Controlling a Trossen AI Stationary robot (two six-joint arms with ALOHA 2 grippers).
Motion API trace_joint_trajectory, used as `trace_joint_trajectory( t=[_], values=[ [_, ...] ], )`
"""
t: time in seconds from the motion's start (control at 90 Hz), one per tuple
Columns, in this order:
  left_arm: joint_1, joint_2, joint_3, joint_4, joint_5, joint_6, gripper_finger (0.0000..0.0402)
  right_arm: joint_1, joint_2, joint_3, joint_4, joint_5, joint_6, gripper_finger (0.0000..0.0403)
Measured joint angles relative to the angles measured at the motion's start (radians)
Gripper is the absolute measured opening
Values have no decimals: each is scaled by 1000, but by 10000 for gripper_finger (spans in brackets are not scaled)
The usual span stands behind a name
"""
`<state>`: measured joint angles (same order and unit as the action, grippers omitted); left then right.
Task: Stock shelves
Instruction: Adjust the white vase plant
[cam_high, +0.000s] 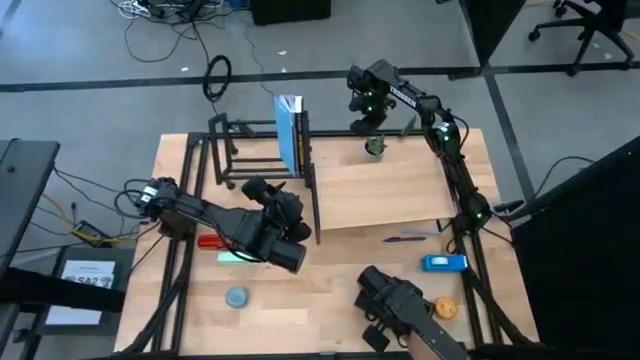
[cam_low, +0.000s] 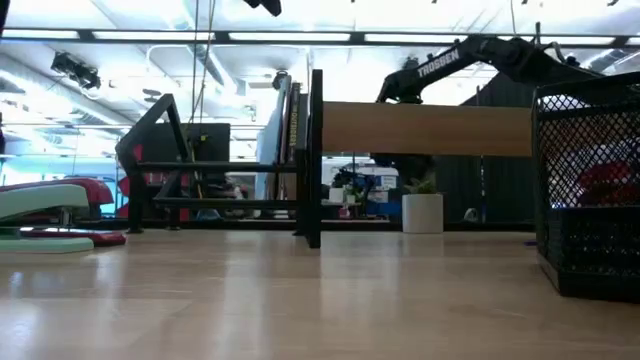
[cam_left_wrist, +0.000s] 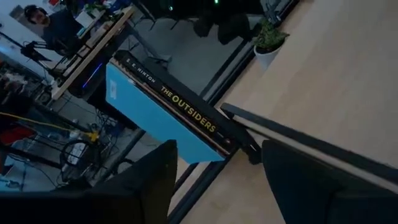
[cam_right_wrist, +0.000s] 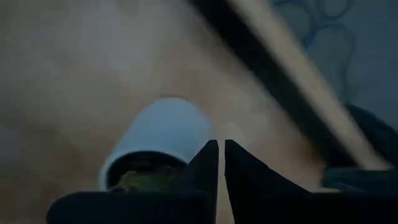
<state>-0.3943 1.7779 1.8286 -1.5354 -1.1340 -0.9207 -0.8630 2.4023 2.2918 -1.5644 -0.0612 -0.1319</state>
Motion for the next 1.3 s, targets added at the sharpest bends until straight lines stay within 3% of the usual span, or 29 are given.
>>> trace_joint_trajectory(
  t=[0.122, 0.278, 0.422, 0.478, 0.622, 0.678, 1.078, 1.2, 1.3],
  values=[
    [-1, 0, 0, 3, 15, 0, 213, 18, 0, -58, -5, -74, -19, 0],
    [-1, 1, 0, 4, 25, 0, 214, 68, -6, -114, -6, -68, -41, 0],
    [-1, 1, 0, 4, 25, 0, 213, 96, -51, -122, -7, -204, -76, 0],
    [-1, 1, 0, 4, 25, 5, 214, 105, -61, -122, -7, -163, -80, 0],
    [-1, 1, 0, 4, 25, 6, 213, 103, -58, -123, 2, 89, 2, 0],
    [-1, 1, 0, 5, 25, 6, 214, 92, -53, -123, 10, 123, 19, 0],
    [-1, 1, 0, 7, 25, 17, 214, 143, -45, -355, -6, -108, -84, 0],
    [-1, 1, 0, 16, 25, 30, 213, 182, -56, -369, -4, -135, -115, 0],
    [-1, 1, 0, 18, 25, 30, 214, 202, -99, -369, -10, -227, -159, 0]
  ],
)
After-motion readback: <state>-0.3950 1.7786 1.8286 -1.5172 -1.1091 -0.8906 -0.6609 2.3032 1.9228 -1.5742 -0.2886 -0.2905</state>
